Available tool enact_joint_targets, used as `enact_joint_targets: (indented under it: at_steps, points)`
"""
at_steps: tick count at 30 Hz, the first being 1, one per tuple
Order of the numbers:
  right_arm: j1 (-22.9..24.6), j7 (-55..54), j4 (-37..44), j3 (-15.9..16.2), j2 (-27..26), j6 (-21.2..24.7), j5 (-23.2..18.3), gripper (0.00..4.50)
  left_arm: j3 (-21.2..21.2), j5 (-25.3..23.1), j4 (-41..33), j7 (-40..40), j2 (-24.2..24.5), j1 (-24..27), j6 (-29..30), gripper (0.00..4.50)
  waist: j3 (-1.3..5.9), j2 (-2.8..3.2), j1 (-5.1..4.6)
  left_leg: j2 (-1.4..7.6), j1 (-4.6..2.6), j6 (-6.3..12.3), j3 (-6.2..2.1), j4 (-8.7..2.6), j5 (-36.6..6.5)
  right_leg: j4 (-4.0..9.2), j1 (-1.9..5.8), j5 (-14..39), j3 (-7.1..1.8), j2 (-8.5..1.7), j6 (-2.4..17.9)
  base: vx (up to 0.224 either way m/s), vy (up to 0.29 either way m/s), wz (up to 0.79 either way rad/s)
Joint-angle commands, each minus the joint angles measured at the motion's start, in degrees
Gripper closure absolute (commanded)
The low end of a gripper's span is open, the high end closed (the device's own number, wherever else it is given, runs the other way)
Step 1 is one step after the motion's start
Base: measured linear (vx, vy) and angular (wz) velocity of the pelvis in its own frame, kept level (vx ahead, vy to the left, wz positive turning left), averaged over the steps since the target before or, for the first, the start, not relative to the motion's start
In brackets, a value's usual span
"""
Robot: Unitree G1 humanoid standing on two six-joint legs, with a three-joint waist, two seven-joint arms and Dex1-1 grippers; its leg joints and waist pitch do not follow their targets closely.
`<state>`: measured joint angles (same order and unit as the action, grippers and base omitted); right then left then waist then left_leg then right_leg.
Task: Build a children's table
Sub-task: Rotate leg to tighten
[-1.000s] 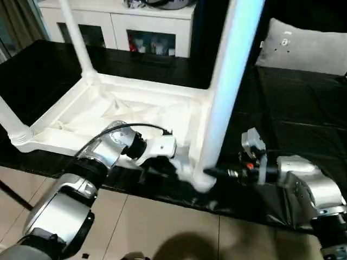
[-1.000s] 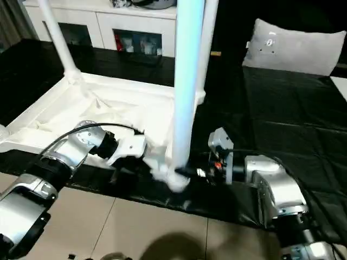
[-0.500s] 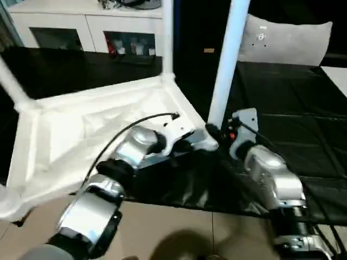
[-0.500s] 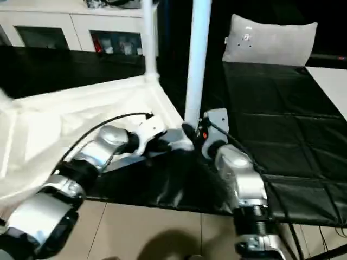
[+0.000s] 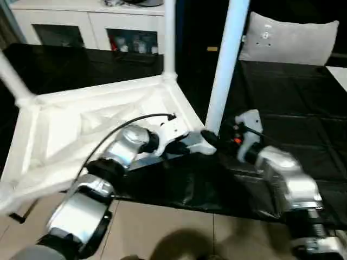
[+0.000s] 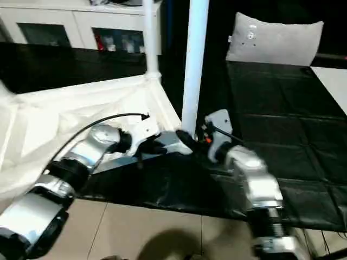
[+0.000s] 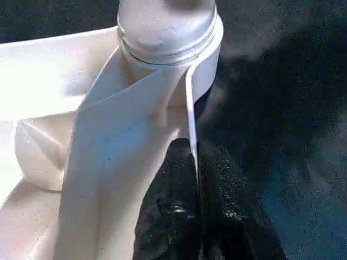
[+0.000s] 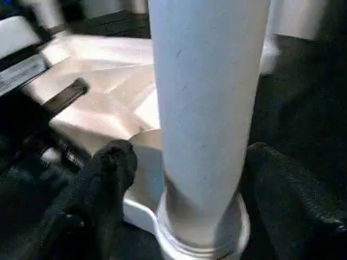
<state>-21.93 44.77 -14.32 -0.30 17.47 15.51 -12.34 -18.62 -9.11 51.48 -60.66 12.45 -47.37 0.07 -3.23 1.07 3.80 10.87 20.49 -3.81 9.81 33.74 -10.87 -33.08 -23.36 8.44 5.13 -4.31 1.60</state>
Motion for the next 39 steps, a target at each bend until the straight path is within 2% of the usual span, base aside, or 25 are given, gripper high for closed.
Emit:
enact_joint_targets:
  at_steps: [1,2,5,8,9,11,17,21,29,32,35,37,39]
  points:
    - [0.66,5.66,-0.06,0.57,2.31,-0.91,-1.5,0.53,-2.22,-0.59,-1.71,-5.48,1.26,0.12,-4.04,4.5,4.24,-0.17,0.55,2.0,-0.22,5.31,-0.43,-3.58,-9.72,3.7,4.02,13.58,-2.72,-4.21,12.11,0.0,0.0,0.0]
    - [0.83,10.97,0.15,0.93,4.99,-1.65,-2.52,0.43,-3.33,-0.6,-1.66,-9.44,2.68,0.4,-7.05,4.5,4.23,-0.17,0.81,2.15,-0.21,5.47,-0.36,-3.56,-9.85,3.68,4.0,13.47,-2.73,-4.2,12.15,0.0,0.0,0.0]
    - [0.99,16.12,0.1,1.53,7.07,-2.75,-3.62,0.43,-4.25,-0.52,-1.56,-13.27,3.79,0.63,-9.65,4.5,4.31,-0.17,1.88,2.34,-0.3,5.41,-0.27,-3.47,-9.81,3.43,3.91,12.99,-2.65,-4.32,12.41,0.0,0.0,0.0]
    - [1.19,21.39,-0.06,2.83,9.0,-3.47,-4.4,0.43,-5.08,-0.14,-1.51,-17.11,4.63,0.8,-11.82,4.5,4.28,-0.11,2.38,2.51,-0.38,5.13,-0.23,-3.51,-10.03,3.43,3.84,13.66,-2.61,-4.35,12.41,0.0,0.0,0.0]
    - [1.27,23.18,-0.1,3.36,9.62,-3.61,-4.66,0.68,-5.29,0.08,-1.51,-18.38,4.82,0.85,-12.45,4.5,4.29,-0.08,2.48,2.52,-0.36,5.16,-0.21,-3.49,-10.07,3.42,3.78,13.66,-2.62,-4.36,12.49,0.0,0.0,0.0]
    - [1.31,25.78,-0.31,4.36,10.34,-3.77,-5.07,0.76,-5.76,0.48,-1.72,-20.58,5.1,0.97,-13.43,4.5,4.31,-0.14,2.95,2.65,-0.55,4.78,-0.23,-3.53,-10.47,3.38,3.66,14.17,-2.56,-4.41,12.62,0.0,0.0,0.0]
    - [0.83,31.48,-1.28,7.77,11.5,-4.18,-4.34,1.29,-7.38,1.18,-2.85,-26.82,5.8,1.21,-16.25,4.5,4.3,-0.29,3.45,2.77,-0.47,4.16,-0.29,-3.66,-10.7,3.34,3.7,14.94,-2.56,-4.6,12.37,0.0,0.0,0.0]
    - [0.53,33.12,-2.06,8.95,11.76,-4.14,-3.89,1.66,-7.54,0.96,-2.64,-27.4,5.48,0.92,-17.34,4.5,4.24,-0.41,3.73,2.72,-0.52,4.01,-0.26,-3.67,-10.67,3.5,3.63,16.65,-2.53,-4.6,11.57,0.0,0.0,0.0]
    - [0.79,35.18,-1.85,9.44,12.09,-2.78,-4.99,2.38,-7.45,1.23,-2.42,-27.83,5.8,0.81,-17.76,4.5,4.43,-0.45,4.0,2.68,-0.41,4.37,-0.26,-3.53,-9.06,3.18,3.71,14.3,-2.55,-4.52,11.8,0.0,0.0,0.0]
    - [1.31,35.26,-1.12,9.23,11.88,-1.7,-5.86,2.5,-7.1,1.02,-1.93,-26.9,5.97,0.9,-17.62,4.5,4.45,-0.39,4.07,2.7,-0.43,4.31,-0.28,-3.53,-8.97,3.21,3.72,14.69,-2.53,-4.58,11.65,0.0,0.0,0.0]
    - [2.74,32.74,0.9,7.73,10.38,1.42,-8.35,2.55,-5.76,1.84,-1.63,-24.88,5.67,1.54,-15.71,4.5,4.37,-0.45,4.19,2.69,-0.44,4.16,-0.27,-3.59,-9.19,3.39,3.68,15.81,-2.52,-4.58,11.19,0.0,0.0,0.0]
    - [4.09,28.36,3.43,6.68,8.35,4.72,-9.59,2.55,-4.53,1.62,-1.33,-20.16,4.87,1.42,-12.37,4.5,4.21,-0.44,4.1,2.7,-0.48,3.7,-0.26,-3.68,-9.75,3.51,3.58,17.19,-2.55,-4.53,10.68,0.0,0.0,0.0]
    - [4.47,22.98,4.33,6.32,6.01,5.12,-8.2,2.55,-3.46,1.71,-1.05,-16.64,3.97,1.1,-9.55,4.5,4.05,-0.56,3.9,2.46,-0.4,2.95,-0.34,-3.83,-10.92,3.94,3.71,20.8,-2.39,-4.58,9.39,0.0,0.0,0.0]
